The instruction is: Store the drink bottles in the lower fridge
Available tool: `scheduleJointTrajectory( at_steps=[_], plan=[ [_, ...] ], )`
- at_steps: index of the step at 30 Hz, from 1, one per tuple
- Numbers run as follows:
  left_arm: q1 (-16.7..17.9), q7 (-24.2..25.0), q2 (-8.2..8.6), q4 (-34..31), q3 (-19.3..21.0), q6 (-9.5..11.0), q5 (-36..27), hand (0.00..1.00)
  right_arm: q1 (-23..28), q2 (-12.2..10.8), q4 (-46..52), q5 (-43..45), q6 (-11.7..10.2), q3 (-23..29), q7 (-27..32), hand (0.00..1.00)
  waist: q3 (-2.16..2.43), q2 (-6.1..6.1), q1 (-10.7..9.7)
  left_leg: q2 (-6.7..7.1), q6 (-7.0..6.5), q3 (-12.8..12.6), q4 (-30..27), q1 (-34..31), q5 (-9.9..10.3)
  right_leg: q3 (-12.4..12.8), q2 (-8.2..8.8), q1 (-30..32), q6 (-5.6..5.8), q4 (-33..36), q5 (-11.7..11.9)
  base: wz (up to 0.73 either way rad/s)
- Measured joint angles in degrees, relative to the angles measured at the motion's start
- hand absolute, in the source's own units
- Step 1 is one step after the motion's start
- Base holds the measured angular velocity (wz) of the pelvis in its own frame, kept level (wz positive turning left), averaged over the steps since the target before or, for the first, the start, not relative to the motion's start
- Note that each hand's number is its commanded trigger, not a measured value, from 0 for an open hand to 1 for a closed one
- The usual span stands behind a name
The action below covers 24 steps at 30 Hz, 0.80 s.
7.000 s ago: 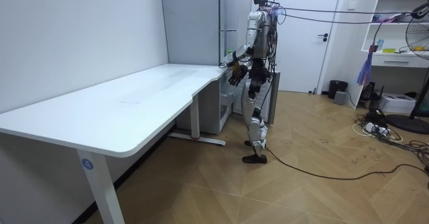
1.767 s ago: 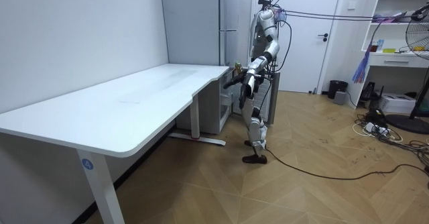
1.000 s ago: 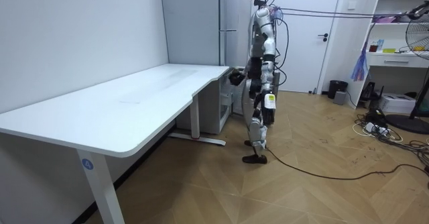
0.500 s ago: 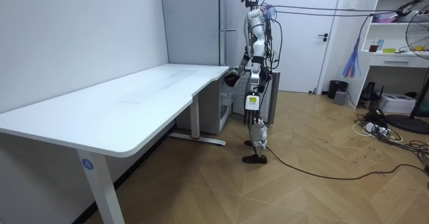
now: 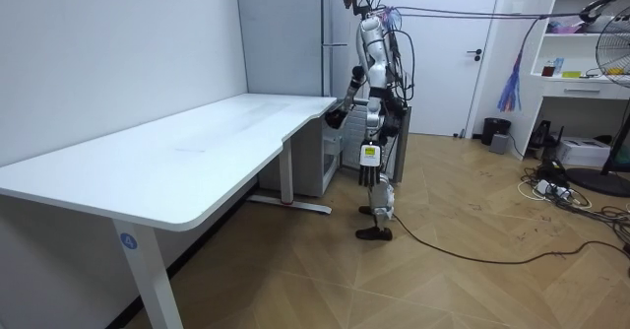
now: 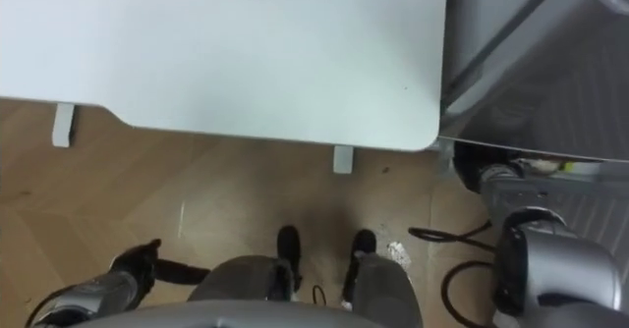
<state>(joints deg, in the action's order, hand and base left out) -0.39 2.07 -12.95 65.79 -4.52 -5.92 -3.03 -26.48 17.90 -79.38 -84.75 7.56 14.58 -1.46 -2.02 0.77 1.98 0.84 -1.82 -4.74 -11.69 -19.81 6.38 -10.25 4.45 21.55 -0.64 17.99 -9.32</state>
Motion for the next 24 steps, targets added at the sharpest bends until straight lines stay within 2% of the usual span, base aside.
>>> scheduleJointTrajectory(
  at_steps=[1, 2, 3, 7, 13, 24],
  plan=[
    [-0.2, 0.1, 0.0, 0.5, 0.0, 0.0, 0.0, 0.0, -1.0, 0.2, -0.9, 0.0, 0.0, 0.0, 0.0, 0.48, -0.16, -0.3, 0.0, 0.04, -0.02, 0.0, -0.1, -0.6, -0.3, 0.0, 0.07, 0.7, -0.04, 0.3, 0.1, 0.03],
    [-0.3, 0.3, 0.0, 0.7, -0.1, 0.0, 0.0, 0.0, -1.3, 0.3, -1.2, 0.0, 0.0, 0.0, 0.1, 0.05, -0.31, -0.56, 0.1, 0.09, -0.05, 0.0, -0.1, -1.0, -0.4, 0.0, 0.16, 1.2, -0.05, 0.7, 0.1, 0.04],
    [-0.3, 0.4, 0.01, 0.7, -0.2, 0.1, 0.0, 0.0, -1.4, 0.4, -1.2, 0.0, 0.0, 0.0, 0.1, 0.0, -0.34, -0.64, 0.1, 0.1, -0.06, 0.0, -0.2, -1.3, -0.5, -0.1, 0.21, 1.5, -0.08, 0.7, 0.1, 0.04],
    [-0.4, 1.2, -0.08, 0.7, -0.2, 0.0, 0.3, 0.0, -2.9, 1.2, -1.2, 1.5, 0.0, -0.4, 0.6, 0.0, -0.39, -0.74, 0.2, 0.07, -0.16, 0.0, -1.1, -3.6, -0.9, -0.1, 0.54, 3.4, -0.12, 0.9, 0.6, 0.0],
    [-0.4, 1.7, -0.51, 0.7, -0.2, -0.2, 0.2, 0.0, -3.1, 2.9, -1.2, 3.7, 0.3, -4.4, 1.1, 0.0, -0.41, -0.79, 0.3, -0.05, -0.17, -0.6, -1.1, -3.8, -0.9, 0.0, 0.63, 3.7, -0.11, 1.0, 0.6, 0.0],
    [-0.3, 2.3, -1.97, 0.5, -0.2, -0.5, 0.3, 0.0, -4.5, 4.7, -1.2, 3.8, 1.9, -4.9, 1.6, 0.0, -0.36, -0.75, 0.2, -0.04, -0.18, -1.8, -1.9, -5.0, -0.9, 0.6, 0.88, 5.4, -0.06, 2.4, 0.5, -0.01]
  ],
)
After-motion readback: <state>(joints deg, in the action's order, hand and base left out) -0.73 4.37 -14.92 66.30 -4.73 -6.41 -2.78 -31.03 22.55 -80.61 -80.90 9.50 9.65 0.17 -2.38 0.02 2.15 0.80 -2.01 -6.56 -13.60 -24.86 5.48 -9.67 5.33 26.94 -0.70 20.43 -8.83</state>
